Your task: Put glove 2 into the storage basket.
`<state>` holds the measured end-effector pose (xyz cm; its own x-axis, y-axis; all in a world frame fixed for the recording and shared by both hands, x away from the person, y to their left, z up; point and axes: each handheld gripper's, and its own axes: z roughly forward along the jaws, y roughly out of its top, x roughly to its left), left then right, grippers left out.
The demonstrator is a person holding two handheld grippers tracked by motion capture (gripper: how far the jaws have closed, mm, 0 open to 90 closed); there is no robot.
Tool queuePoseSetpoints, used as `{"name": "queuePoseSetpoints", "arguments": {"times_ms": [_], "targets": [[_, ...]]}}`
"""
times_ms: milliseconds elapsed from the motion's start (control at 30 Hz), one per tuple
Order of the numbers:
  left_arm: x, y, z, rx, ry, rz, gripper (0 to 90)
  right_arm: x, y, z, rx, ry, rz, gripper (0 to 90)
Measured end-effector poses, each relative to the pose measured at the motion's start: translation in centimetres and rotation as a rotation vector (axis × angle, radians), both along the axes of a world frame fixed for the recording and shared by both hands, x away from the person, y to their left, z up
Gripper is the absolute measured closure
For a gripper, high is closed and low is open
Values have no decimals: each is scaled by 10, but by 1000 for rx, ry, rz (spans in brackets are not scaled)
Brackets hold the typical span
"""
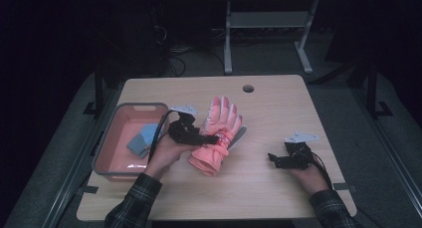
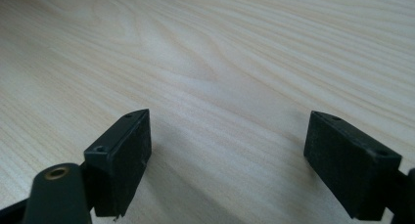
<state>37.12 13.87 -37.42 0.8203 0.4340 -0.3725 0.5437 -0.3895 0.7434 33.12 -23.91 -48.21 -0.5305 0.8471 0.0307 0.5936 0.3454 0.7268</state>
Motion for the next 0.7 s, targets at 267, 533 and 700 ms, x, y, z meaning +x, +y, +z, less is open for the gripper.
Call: {"name": "queuePoseSetpoints", "arguments": {"times_ms": [267,533,700], "targets": [[2,25,16,-20,-9,50,618,0,0,0,-2,-4,-4,172],[5,50,31,-28,-5,88,617,0,0,0,-1,-4,-5,172],[7,70,42,-31,3,120,616,0,0,0,-1,-2,-10,172]]}}
